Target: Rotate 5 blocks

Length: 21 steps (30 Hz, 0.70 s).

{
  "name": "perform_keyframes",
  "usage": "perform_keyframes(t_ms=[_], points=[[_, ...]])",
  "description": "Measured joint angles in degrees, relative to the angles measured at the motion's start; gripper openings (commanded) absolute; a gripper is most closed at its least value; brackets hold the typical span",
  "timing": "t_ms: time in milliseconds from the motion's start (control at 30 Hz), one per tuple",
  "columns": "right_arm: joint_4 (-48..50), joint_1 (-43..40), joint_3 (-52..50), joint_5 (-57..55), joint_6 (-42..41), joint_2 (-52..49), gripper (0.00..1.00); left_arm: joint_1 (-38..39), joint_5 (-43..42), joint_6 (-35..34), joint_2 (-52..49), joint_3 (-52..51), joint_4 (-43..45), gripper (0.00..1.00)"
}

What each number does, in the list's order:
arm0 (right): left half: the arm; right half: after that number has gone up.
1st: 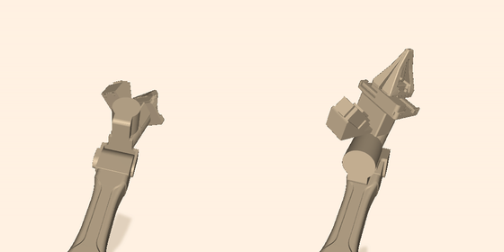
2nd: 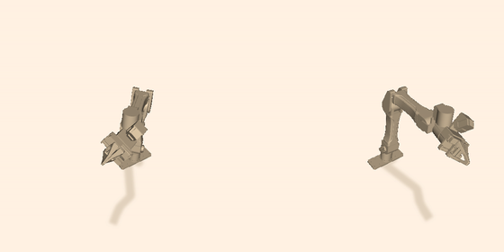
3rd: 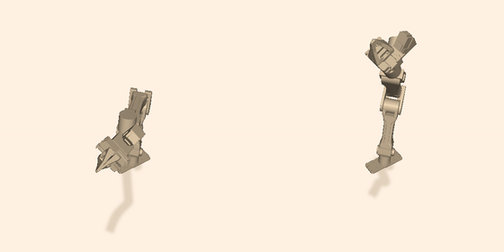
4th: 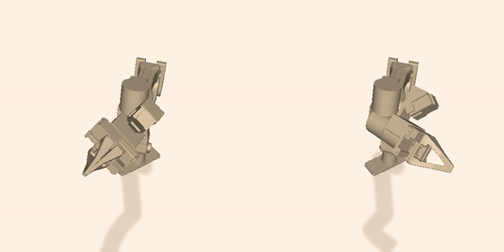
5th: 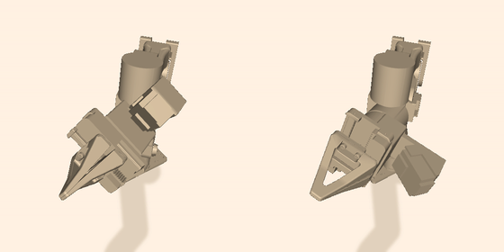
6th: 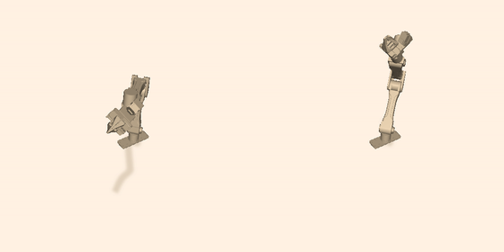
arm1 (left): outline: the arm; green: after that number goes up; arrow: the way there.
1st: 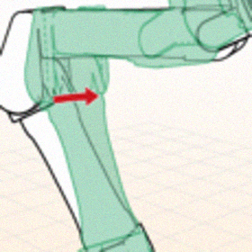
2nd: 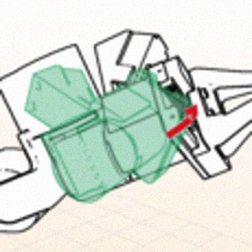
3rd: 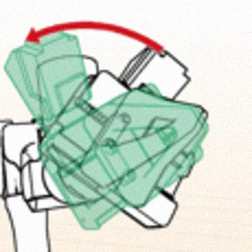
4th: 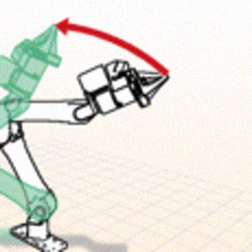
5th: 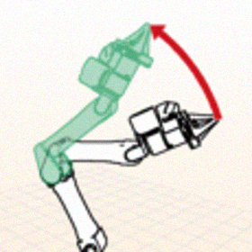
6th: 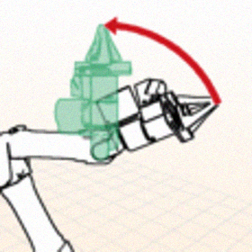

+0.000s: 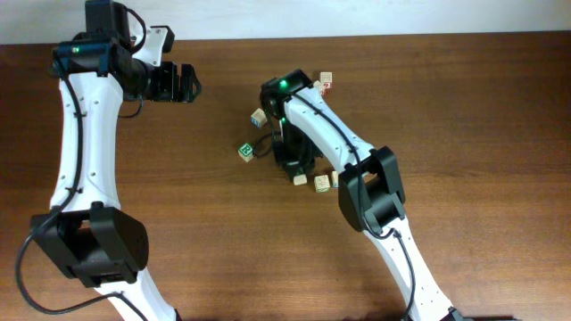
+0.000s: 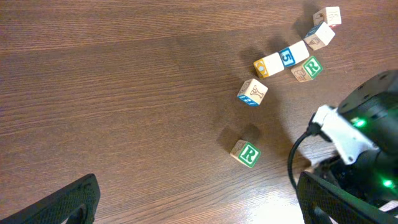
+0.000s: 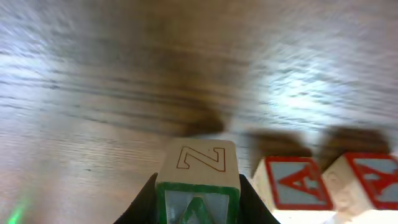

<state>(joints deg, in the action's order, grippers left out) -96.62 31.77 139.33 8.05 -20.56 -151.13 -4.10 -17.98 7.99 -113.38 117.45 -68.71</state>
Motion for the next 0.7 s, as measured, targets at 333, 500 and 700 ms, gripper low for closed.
perform_keyframes(t_ms=[333,500,700], points=[[0.2,0.3,-4.3,-0.1,-0.6,0.7,0.5,0.0,0.0,0.0,0.0,0.0,0.0,0.99],[0.5,0.2,-3.8,-0.5,-0.6,0.7,0.53,0.0,0.0,0.0,0.0,0.0,0.0,0.99],[0.4,0.0,6.3,-0.5,0.1,0.6,0.57,0.0,0.0,0.0,0.0,0.0,0.0,0.99]])
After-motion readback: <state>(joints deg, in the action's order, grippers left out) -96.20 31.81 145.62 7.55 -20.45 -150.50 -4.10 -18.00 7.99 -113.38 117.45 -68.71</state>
